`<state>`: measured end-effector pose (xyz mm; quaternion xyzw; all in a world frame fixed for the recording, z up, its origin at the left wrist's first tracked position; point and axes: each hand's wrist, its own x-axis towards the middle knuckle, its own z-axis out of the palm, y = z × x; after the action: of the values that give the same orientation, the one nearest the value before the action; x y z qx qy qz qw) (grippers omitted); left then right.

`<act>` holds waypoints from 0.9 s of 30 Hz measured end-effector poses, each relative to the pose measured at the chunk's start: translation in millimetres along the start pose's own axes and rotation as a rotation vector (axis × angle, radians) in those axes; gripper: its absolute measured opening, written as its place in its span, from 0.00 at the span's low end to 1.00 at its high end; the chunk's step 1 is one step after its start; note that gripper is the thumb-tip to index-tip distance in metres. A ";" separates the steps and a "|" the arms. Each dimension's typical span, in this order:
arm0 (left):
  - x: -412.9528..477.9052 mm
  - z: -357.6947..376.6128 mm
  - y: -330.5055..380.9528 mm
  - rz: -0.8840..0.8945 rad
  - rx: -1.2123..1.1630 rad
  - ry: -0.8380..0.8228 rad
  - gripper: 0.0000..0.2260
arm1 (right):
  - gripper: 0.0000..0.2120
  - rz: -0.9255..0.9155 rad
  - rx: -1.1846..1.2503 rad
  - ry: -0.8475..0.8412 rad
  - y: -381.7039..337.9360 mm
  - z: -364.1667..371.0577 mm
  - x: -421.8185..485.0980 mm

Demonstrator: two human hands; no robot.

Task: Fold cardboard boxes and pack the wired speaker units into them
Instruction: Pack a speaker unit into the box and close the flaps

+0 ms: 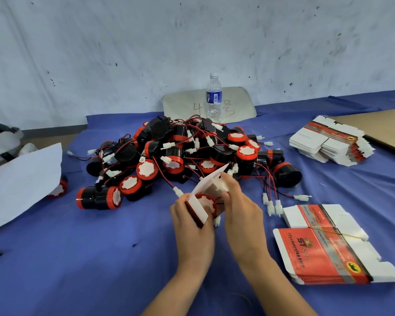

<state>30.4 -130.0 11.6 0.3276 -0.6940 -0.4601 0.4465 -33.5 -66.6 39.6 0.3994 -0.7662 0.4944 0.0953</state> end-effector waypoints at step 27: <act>-11.2 -3.6 6.2 0.172 0.052 -0.031 0.21 | 0.07 -0.087 -0.409 -0.028 10.8 0.0 7.0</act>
<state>37.8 -119.3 14.4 0.2713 -0.7380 -0.4069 0.4650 -45.8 -68.2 36.1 0.4113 -0.8337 0.3185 0.1852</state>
